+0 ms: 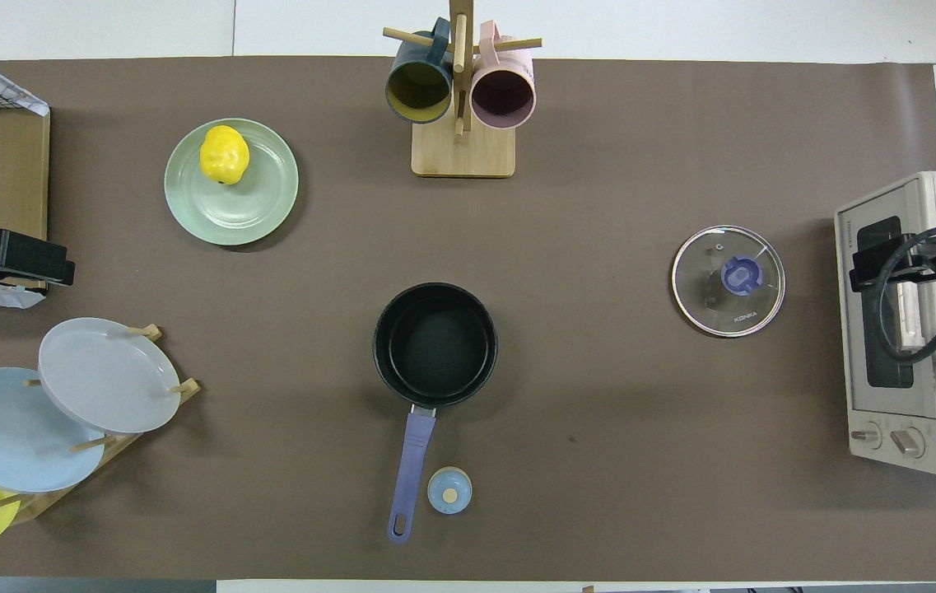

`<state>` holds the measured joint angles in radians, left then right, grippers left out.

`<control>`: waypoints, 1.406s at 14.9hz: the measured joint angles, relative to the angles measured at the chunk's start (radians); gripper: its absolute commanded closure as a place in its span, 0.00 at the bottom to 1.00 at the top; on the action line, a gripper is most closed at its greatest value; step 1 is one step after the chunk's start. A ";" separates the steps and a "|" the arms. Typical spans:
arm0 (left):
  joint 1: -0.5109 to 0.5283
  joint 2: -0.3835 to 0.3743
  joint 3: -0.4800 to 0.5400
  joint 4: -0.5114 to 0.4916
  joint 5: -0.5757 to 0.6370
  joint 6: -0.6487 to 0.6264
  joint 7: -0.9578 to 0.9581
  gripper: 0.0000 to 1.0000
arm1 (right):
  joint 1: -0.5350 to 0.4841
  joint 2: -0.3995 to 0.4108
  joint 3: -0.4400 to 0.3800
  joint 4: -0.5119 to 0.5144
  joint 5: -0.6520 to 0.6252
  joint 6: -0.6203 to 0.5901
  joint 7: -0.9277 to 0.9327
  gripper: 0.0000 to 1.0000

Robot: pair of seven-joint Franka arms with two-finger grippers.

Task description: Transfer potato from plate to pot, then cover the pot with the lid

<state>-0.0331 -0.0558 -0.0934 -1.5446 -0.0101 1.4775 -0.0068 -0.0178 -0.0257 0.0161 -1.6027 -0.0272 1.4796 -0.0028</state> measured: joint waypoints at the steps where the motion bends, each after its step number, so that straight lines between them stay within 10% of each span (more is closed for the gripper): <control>1: 0.000 0.000 0.000 0.000 -0.001 0.000 0.000 0.00 | 0.000 0.000 0.000 0.000 0.001 0.000 0.000 0.00; 11: 0.000 0.000 -0.002 0.000 -0.003 0.022 0.024 0.00 | 0.021 -0.001 0.007 -0.014 0.007 0.050 0.000 0.00; 15: 0.000 0.017 -0.002 -0.001 -0.003 0.031 0.024 0.00 | 0.058 -0.026 0.012 -0.148 0.008 0.240 -0.048 0.00; 21: 0.000 0.250 -0.001 0.091 -0.014 0.133 0.024 0.00 | 0.057 0.055 0.009 -0.269 0.046 0.431 -0.069 0.00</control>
<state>-0.0331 0.1947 -0.0948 -1.4540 -0.0243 1.6110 0.0174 0.0394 0.0296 0.0248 -1.8721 0.0185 1.9109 -0.0716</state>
